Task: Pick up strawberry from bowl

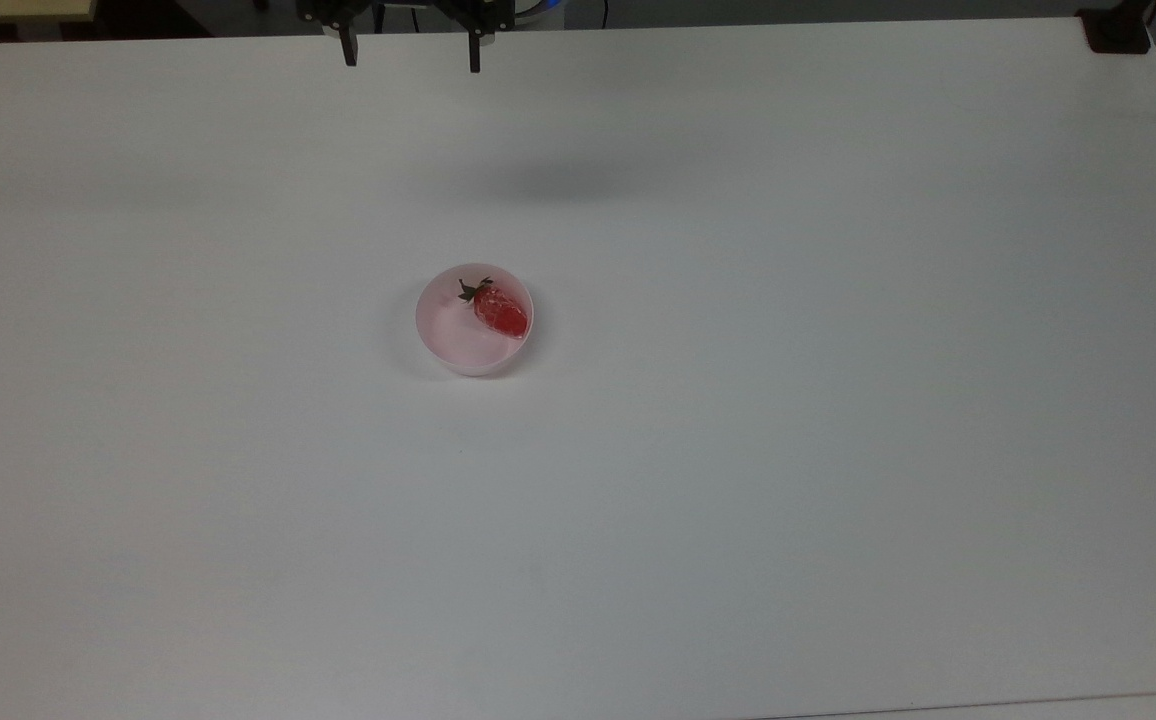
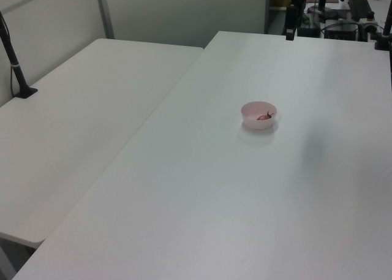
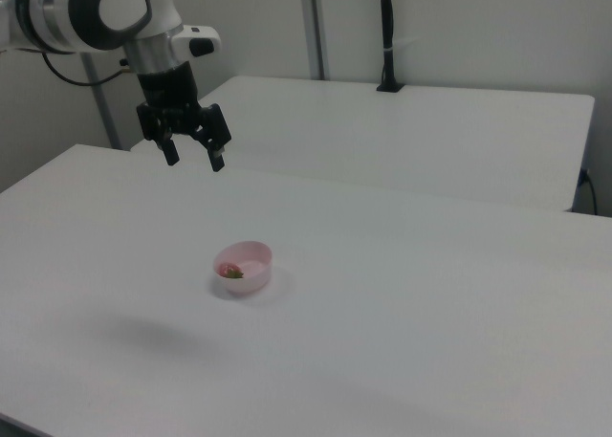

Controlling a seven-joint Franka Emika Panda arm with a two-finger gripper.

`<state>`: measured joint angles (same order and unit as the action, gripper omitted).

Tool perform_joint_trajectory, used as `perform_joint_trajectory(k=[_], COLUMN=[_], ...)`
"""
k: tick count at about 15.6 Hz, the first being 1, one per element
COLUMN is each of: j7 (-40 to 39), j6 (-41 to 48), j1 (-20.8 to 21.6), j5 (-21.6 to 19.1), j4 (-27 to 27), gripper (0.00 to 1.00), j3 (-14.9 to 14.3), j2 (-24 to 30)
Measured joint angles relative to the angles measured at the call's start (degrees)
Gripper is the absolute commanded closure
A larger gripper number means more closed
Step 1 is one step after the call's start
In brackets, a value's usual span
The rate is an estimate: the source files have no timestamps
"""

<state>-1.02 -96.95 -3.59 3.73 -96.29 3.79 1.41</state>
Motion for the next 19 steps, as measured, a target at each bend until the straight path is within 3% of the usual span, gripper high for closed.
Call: perform_joint_trajectory(k=[13,19], j7=[-0.3,-8.1], j6=[-0.6,-9.2], j1=[0.0,2.0], j5=[0.0,-0.1], j4=[0.0,-0.4], gripper=[0.0,0.0], j3=[-0.4,-0.4], j2=[-0.3,-7.9])
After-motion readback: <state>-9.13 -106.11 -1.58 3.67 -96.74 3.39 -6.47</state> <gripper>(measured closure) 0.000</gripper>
